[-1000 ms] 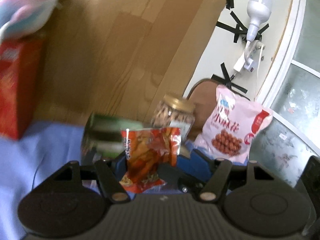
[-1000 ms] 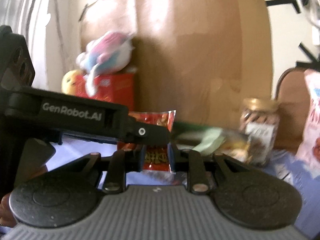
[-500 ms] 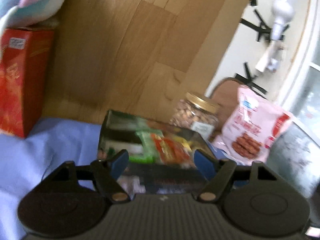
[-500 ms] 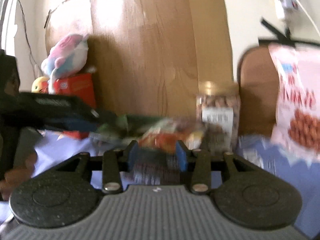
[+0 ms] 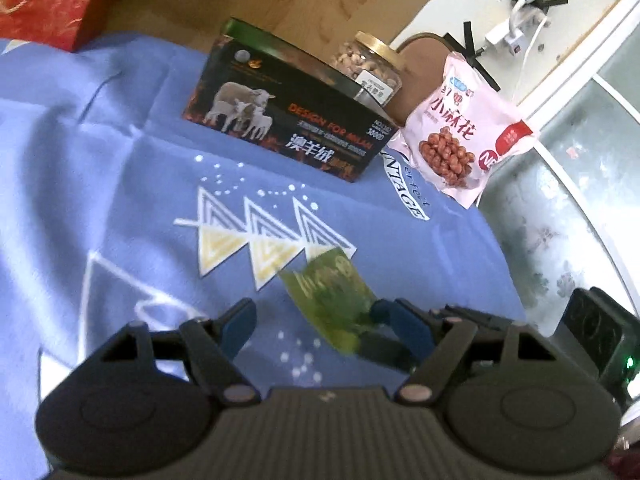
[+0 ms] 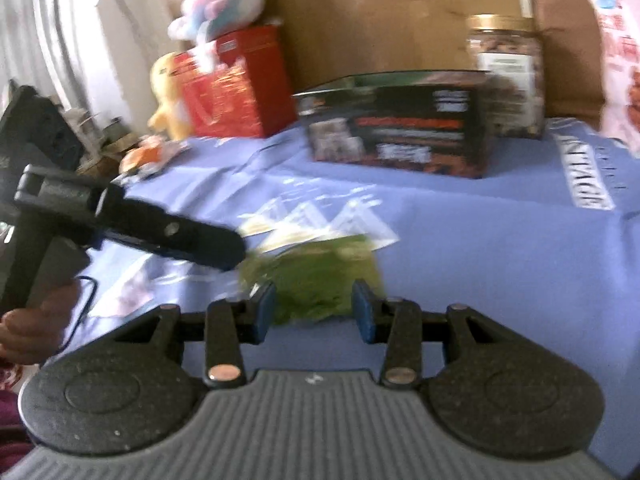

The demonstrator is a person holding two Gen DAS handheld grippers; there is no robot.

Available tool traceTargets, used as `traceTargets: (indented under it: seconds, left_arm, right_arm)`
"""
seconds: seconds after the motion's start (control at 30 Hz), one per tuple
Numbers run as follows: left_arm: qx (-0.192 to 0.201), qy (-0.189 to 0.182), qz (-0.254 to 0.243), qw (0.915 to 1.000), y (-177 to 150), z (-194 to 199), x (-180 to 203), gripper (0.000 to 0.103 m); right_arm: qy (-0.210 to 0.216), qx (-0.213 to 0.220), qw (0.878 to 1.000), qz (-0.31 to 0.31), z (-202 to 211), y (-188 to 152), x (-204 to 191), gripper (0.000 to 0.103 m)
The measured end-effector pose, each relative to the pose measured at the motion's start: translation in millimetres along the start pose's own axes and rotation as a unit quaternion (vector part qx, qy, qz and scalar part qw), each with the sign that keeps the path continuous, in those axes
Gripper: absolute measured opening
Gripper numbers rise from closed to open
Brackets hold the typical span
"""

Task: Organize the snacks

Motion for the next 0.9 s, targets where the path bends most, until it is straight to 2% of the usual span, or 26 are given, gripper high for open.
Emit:
traceTargets:
  seconds: [0.1,0.23,0.3,0.33,0.43,0.5,0.53,0.57,0.6,0.67,0.73,0.77,0.8,0.9]
  left_arm:
    - [0.007,0.002,0.011,0.9999,-4.3,10.0,-5.7,0.077]
    - [0.009,0.011,0.010,0.9998,-1.5,7.8,-4.7,0.077]
    - [0.006,0.011,0.004,0.9999,2.1,2.0,-2.2,0.077]
    - [0.003,0.011,0.001,0.9999,3.5,-2.4,-0.7,0.079]
    - [-0.007,0.019,-0.013,0.9997,8.2,-17.6,0.7,0.079]
    - [-0.009,0.019,-0.024,0.9995,12.0,-26.4,3.6,0.072]
    - [-0.013,0.017,-0.026,0.9994,12.3,-30.7,5.1,0.055]
    - [-0.020,0.012,-0.025,0.9994,11.1,-35.1,6.0,0.043]
    - [-0.021,0.010,-0.026,0.9994,10.3,-37.9,6.8,0.039]
    - [-0.029,0.003,-0.026,0.9992,7.0,-42.2,7.4,0.019]
    - [-0.027,0.000,-0.021,0.9994,7.0,-41.7,6.1,0.018]
    - [-0.025,0.002,-0.022,0.9994,8.6,-39.9,5.7,0.012]
    - [-0.025,-0.002,-0.023,0.9994,10.5,-38.4,6.5,0.010]
    - [-0.004,-0.009,-0.036,0.9993,26.1,-30.1,14.2,0.010]
  right_arm:
    - [0.019,-0.004,0.999,0.029,-0.7,-1.4,-20.4,0.045]
    - [-0.018,0.018,0.996,0.087,6.2,6.1,-22.5,0.048]
    - [-0.037,0.026,0.995,0.090,8.5,9.6,-13.2,0.064]
    - [-0.046,0.027,0.995,0.090,8.0,10.1,-7.5,0.066]
    - [-0.063,0.012,0.993,0.101,-3.6,6.1,3.4,0.067]
    - [-0.069,-0.011,0.992,0.104,-18.9,1.4,8.7,0.067]
    - [-0.068,-0.003,0.993,0.101,-18.0,-0.8,10.3,0.066]
    - [-0.062,0.000,0.993,0.102,-21.0,0.3,8.5,0.063]
    - [-0.058,0.004,0.993,0.105,-21.3,1.1,6.3,0.055]
    - [-0.040,0.012,0.993,0.109,-23.5,3.7,-2.4,0.035]
    - [-0.045,0.022,0.992,0.117,-27.4,5.9,-7.1,0.030]
    - [-0.044,0.025,0.992,0.118,-27.8,7.1,-8.7,0.024]
    - [-0.050,0.029,0.992,0.115,-29.8,9.7,-7.3,0.013]
    - [-0.051,0.050,0.992,0.103,-30.3,23.2,-4.5,0.008]
Point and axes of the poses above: each gripper's, at about its wrist camera, not at the fingertips, and z roughly against the way its jaws point, x to its right, y to its top, the point moved 10 cm from there along -z, roughly the way its jaws point, and after that the axes turned 9 degrees about -y, right-handed, at the moved point
